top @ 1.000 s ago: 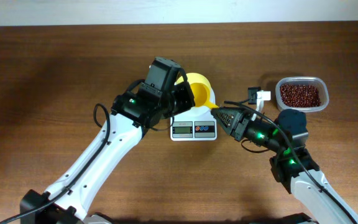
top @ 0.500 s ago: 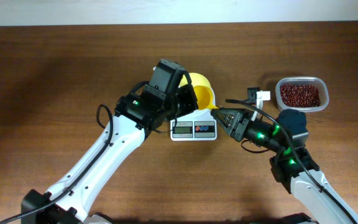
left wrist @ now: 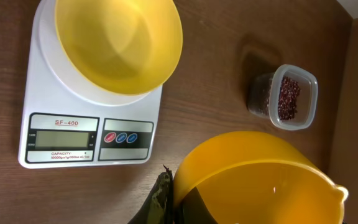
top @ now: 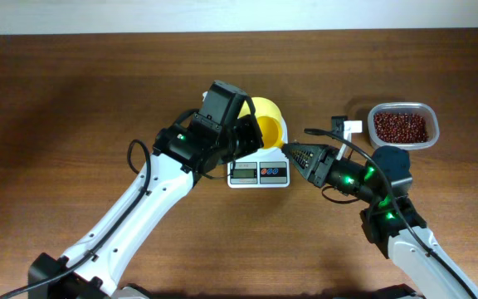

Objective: Scoop item into bowl and weigh 50g on scale
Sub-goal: 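Close the right gripper on the scoop handle beside the left gripper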

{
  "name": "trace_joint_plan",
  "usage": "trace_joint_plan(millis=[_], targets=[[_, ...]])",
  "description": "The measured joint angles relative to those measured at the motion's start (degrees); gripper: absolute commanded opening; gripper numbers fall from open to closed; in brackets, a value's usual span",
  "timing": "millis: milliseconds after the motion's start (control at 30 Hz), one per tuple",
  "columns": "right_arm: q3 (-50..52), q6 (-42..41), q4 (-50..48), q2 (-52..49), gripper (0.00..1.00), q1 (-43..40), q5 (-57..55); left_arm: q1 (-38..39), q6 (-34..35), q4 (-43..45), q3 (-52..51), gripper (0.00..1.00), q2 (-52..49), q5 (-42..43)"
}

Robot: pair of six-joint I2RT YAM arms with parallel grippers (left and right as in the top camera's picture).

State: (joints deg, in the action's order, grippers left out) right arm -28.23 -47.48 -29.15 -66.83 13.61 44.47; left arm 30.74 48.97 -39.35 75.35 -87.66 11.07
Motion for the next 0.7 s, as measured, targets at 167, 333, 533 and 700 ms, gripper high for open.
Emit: trace_joint_plan(millis=[167, 333, 533, 700], targets=[[0.0, -0.2, 0.0, 0.0, 0.23, 0.0, 0.0, 0.0, 0.1, -0.3, 0.0, 0.00, 0.0, -1.0], [0.0, -1.9, -0.1, 0.0, 0.22, 0.0, 0.0, 0.1, 0.1, -0.5, 0.0, 0.00, 0.0, -1.4], [0.0, -2.3, -0.2, 0.0, 0.17, 0.0, 2.3, 0.1, 0.1, -0.5, 0.0, 0.00, 0.0, -1.4], [0.0, -2.7, -0.2, 0.0, 0.13, 0.0, 3.1, 0.1, 0.1, -0.5, 0.0, 0.00, 0.0, -1.4]])
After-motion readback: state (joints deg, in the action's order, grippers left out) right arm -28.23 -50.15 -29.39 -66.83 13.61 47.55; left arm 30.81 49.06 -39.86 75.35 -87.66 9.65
